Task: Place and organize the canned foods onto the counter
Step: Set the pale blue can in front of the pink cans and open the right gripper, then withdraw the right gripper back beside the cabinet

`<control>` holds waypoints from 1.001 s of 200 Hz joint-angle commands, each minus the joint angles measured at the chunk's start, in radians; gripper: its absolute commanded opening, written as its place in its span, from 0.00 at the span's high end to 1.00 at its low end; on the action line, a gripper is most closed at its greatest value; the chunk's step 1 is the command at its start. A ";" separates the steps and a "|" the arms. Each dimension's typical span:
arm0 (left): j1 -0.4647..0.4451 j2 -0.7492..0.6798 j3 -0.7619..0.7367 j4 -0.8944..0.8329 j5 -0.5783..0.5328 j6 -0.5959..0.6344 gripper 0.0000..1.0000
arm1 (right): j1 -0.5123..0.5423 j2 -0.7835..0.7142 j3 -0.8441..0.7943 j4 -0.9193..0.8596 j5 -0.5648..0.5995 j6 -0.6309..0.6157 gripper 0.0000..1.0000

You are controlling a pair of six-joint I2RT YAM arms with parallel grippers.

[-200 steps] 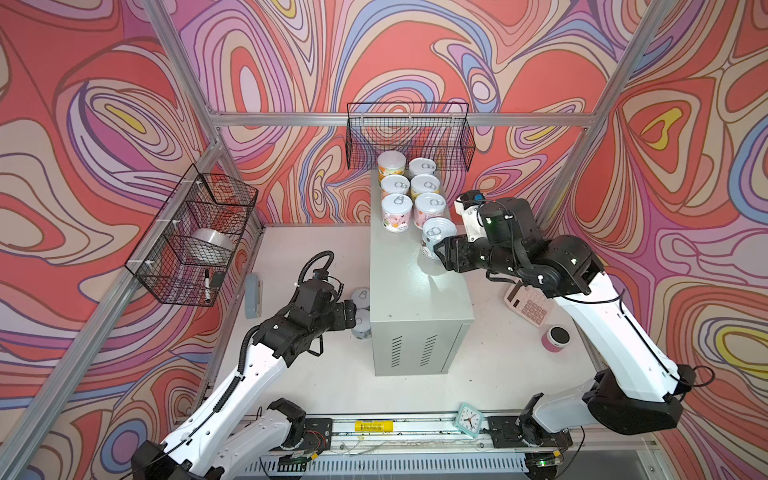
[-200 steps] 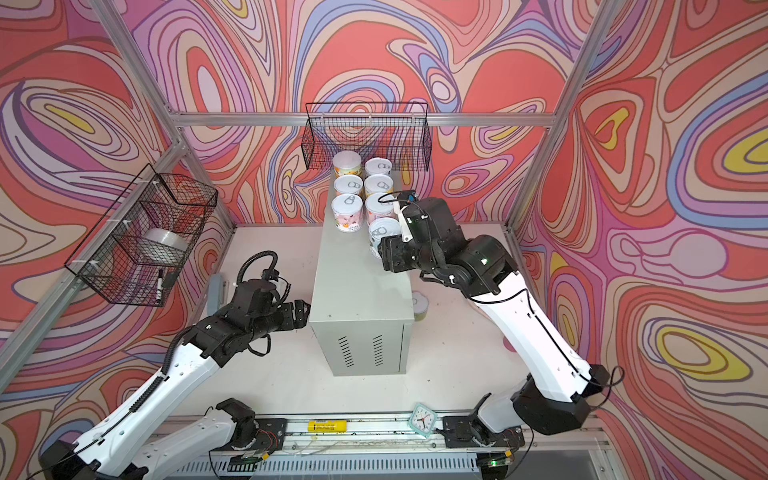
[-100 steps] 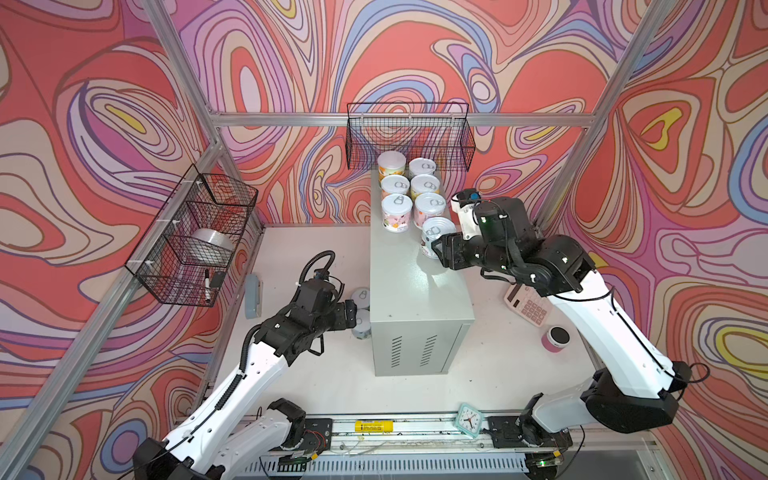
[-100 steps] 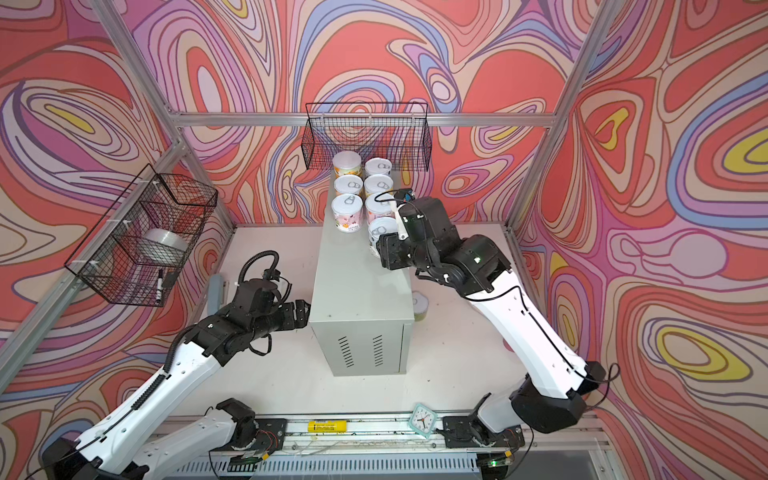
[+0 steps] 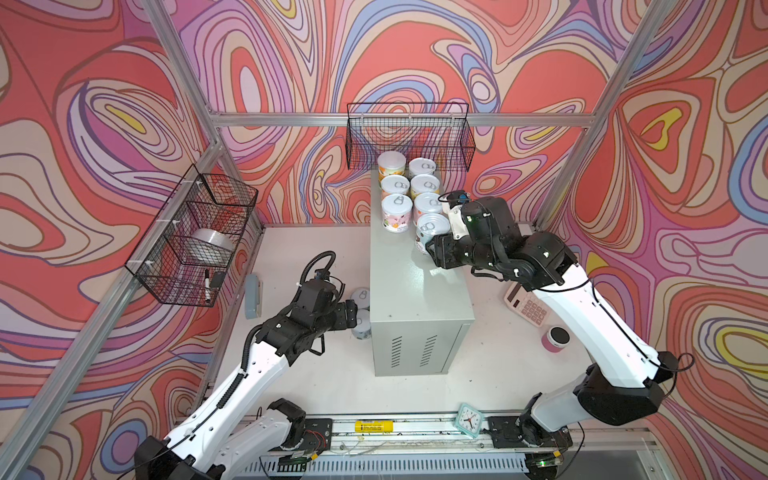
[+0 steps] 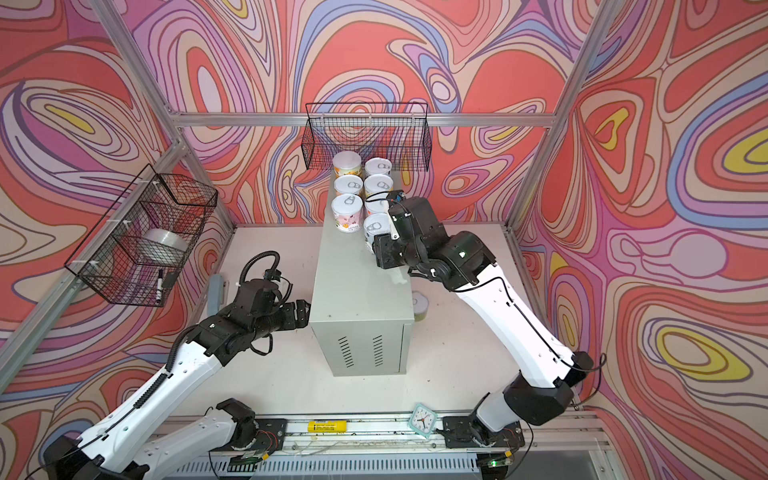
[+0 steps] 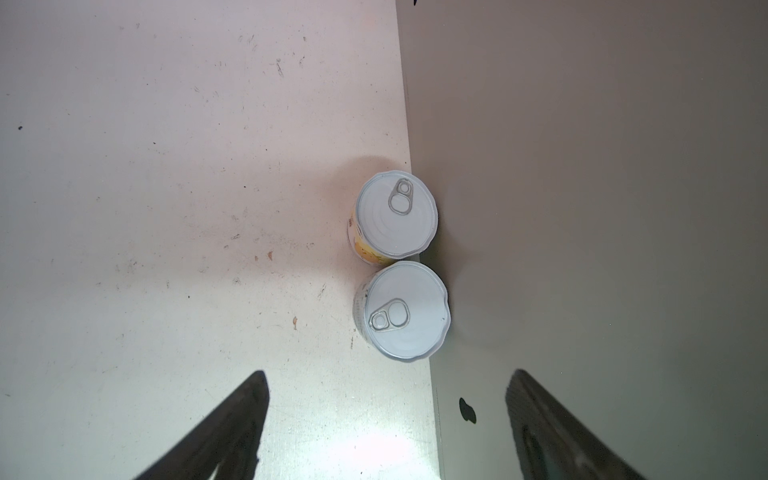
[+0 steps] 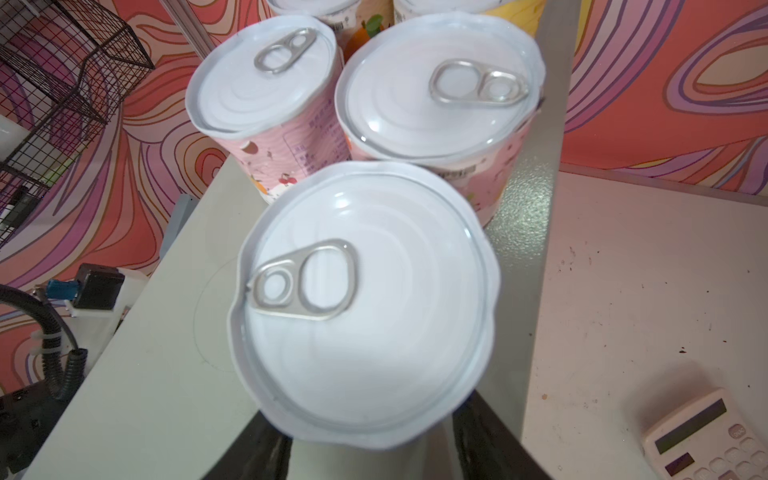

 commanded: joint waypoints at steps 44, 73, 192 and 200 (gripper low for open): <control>0.005 0.003 -0.006 0.010 0.001 -0.002 0.09 | -0.008 -0.018 0.038 0.016 -0.026 -0.001 0.30; 0.004 -0.009 0.000 -0.021 -0.010 0.008 0.08 | -0.007 -0.089 0.023 0.013 -0.087 0.015 0.20; 0.001 -0.031 -0.018 -0.138 0.063 -0.006 0.03 | -0.387 -0.417 -0.445 0.030 -0.064 0.175 0.08; 0.000 -0.028 -0.019 -0.138 0.066 -0.006 0.03 | -0.488 -0.439 -0.497 0.066 -0.148 0.174 0.08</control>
